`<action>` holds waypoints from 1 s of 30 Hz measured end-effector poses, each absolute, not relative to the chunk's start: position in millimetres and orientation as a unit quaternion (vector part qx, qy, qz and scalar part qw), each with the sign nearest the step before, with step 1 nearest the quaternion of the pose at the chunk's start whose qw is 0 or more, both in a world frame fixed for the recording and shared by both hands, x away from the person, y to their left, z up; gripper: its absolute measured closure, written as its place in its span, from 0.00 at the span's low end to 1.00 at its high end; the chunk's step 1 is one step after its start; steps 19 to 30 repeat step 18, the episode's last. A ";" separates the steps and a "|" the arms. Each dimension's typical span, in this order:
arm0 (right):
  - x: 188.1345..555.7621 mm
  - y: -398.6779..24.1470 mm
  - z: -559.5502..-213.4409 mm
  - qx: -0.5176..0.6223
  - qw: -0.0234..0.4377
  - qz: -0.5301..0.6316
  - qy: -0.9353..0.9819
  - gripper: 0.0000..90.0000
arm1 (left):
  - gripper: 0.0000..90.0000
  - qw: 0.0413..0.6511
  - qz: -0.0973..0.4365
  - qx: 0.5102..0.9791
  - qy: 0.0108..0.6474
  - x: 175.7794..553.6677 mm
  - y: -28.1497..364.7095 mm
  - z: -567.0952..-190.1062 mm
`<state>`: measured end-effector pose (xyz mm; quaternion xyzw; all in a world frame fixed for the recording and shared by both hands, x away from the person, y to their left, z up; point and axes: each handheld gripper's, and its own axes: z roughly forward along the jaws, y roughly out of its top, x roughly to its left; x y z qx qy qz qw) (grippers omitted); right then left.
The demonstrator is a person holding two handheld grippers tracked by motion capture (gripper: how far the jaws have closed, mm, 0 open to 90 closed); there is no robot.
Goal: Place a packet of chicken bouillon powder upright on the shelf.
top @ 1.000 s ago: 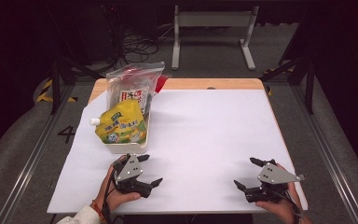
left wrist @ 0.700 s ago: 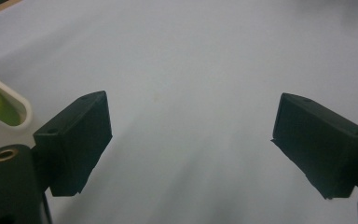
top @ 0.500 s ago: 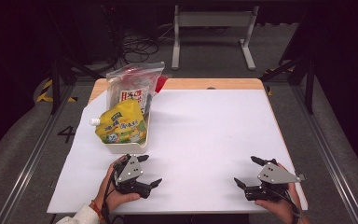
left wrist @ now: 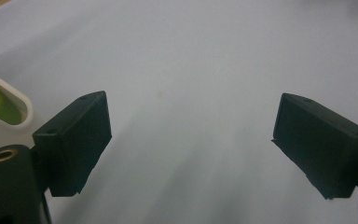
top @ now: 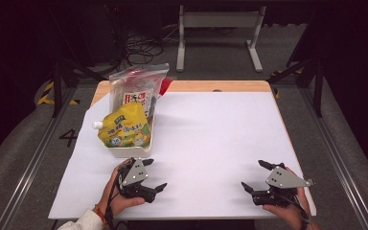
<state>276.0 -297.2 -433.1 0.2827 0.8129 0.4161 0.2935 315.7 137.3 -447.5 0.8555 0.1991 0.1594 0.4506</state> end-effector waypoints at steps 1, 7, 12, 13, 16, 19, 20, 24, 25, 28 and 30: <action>276.0 -297.4 -433.0 0.283 0.294 0.417 0.812 0.11 | 0.13 0.451 0.160 0.855 0.200 315.8 137.1 -447.5; 275.2 -297.8 -434.8 0.284 0.293 0.413 0.814 0.11 | 0.13 0.457 0.156 0.853 0.199 318.0 135.4 -446.4; 274.8 -298.4 -435.5 0.286 0.296 0.407 0.816 0.12 | 0.13 0.449 0.154 0.859 0.191 319.9 133.0 -449.0; 275.4 -298.1 -435.5 0.286 0.296 0.408 0.815 0.12 | 0.13 0.449 0.154 0.859 0.192 319.3 133.2 -449.2; 277.7 -298.4 -436.5 0.291 0.292 0.407 0.815 0.12 | 0.13 0.448 0.153 0.860 0.192 317.8 133.4 -449.2; 277.5 -298.7 -436.6 0.291 0.291 0.408 0.815 0.12 | 0.13 0.447 0.154 0.860 0.190 318.5 132.9 -449.2; 277.5 -298.7 -436.6 0.291 0.291 0.408 0.815 0.12 | 0.13 0.447 0.154 0.860 0.190 318.5 132.9 -449.2; 277.5 -298.7 -436.6 0.291 0.291 0.408 0.815 0.12 | 0.13 0.447 0.154 0.860 0.190 318.5 132.9 -449.2; 277.5 -298.7 -436.6 0.291 0.291 0.408 0.815 0.12 | 0.13 0.447 0.154 0.860 0.190 318.5 132.9 -449.2; 277.5 -298.7 -436.6 0.291 0.291 0.408 0.815 0.12 | 0.13 0.447 0.154 0.860 0.190 318.5 132.9 -449.2; 277.5 -298.7 -436.6 0.291 0.291 0.408 0.815 0.12 | 0.13 0.447 0.154 0.860 0.190 318.5 132.9 -449.2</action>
